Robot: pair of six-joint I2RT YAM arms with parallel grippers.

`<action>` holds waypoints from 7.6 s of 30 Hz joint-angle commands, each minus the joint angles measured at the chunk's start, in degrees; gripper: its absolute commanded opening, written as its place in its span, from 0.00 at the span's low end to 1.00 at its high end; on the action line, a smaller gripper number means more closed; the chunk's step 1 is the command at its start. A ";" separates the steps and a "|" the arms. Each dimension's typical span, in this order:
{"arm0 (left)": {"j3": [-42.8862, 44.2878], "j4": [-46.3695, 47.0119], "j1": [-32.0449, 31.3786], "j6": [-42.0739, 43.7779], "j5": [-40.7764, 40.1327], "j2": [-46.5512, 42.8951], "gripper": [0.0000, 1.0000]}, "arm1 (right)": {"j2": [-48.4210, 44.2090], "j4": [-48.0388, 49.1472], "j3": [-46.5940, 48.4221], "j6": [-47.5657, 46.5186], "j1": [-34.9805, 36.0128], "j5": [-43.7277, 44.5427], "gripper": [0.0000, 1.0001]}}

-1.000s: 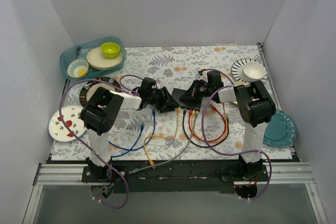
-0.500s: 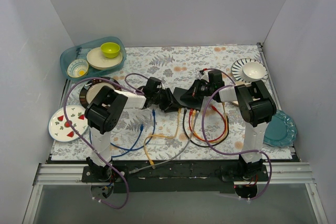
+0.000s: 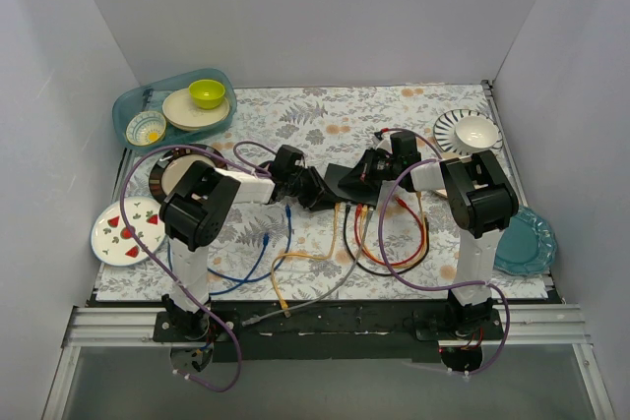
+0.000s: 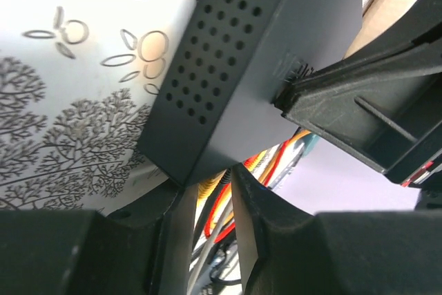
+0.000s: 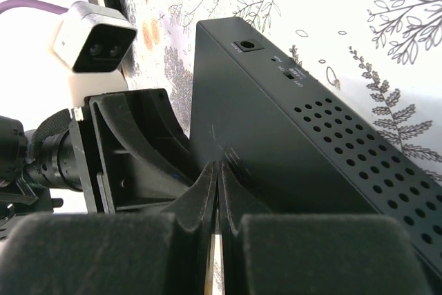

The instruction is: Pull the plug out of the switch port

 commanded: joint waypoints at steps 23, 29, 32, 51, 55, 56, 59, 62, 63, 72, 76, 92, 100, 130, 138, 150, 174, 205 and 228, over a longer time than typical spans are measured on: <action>-7.84 2.04 1.84 -7.10 4.01 2.16 0.43 | 3.59 -4.95 -2.00 -2.81 -0.62 4.76 0.06; -8.55 -2.52 2.71 -7.72 0.15 -1.10 0.65 | 3.50 -4.95 -1.91 -2.89 -0.62 4.85 0.06; -7.15 -4.37 3.24 -6.94 -0.30 0.13 0.63 | 3.41 -4.95 -1.91 -2.81 -0.62 4.85 0.06; -1.43 -7.19 3.33 -7.28 -7.33 4.27 0.27 | 3.50 -4.34 -2.17 -2.54 -0.62 5.02 0.06; -3.88 -1.84 3.33 -8.86 -11.02 2.42 0.27 | 3.50 -4.16 -2.52 -2.54 -0.62 5.02 0.06; -4.67 -0.43 3.25 -9.21 -11.28 1.81 0.28 | 3.50 -4.07 -2.52 -2.45 -0.62 4.94 0.06; -5.12 1.51 3.24 -8.25 -12.08 1.98 0.34 | 3.50 -3.90 -2.87 -2.54 -0.62 4.85 0.06; -6.26 3.09 2.89 -7.81 -13.13 1.72 0.38 | 3.50 -3.90 -2.87 -2.45 -0.70 4.85 0.06; -6.87 3.97 2.72 -7.55 -13.74 1.11 0.38 | 3.50 -3.81 -2.96 -2.54 -0.62 4.85 0.06; -6.71 7.14 0.17 -3.07 -17.27 2.06 0.36 | 3.50 -3.46 -3.14 -2.36 -0.62 4.67 0.06; -6.26 6.88 -0.45 -0.26 -15.77 2.25 0.34 | 3.15 -3.63 -3.23 -2.45 -0.70 4.67 0.06; -8.64 5.73 -1.94 5.73 -14.28 0.22 0.36 | 3.59 -3.72 -2.96 -2.54 -0.88 4.76 0.06; -10.83 4.06 -1.94 8.36 -13.31 -2.76 0.40 | 3.67 -3.81 -2.96 -2.45 -0.88 4.85 0.06; -5.64 -3.06 -2.56 13.37 -15.42 1.89 0.32 | 4.20 -3.54 -2.88 -2.45 -0.97 4.85 0.06; -7.05 -3.23 -2.73 15.92 -16.12 1.01 0.32 | 4.20 -3.81 -2.87 -2.63 -1.06 4.76 0.06; -6.97 -5.52 -2.91 18.38 -18.05 0.22 0.40 | 4.38 -4.16 -2.52 -2.72 -1.14 4.76 0.06; -1.25 -11.23 -2.91 18.73 -18.67 4.00 0.04 | 3.94 -3.98 -3.05 -2.72 -1.14 5.02 0.06; -5.82 -8.25 -3.26 16.10 -16.04 -1.36 0.42 | 2.88 -3.37 -4.46 -3.07 -1.23 5.02 0.06; -3.80 -6.57 -5.19 12.67 -13.40 3.12 0.10 | 3.32 -3.37 -4.81 -3.16 -1.32 5.11 0.06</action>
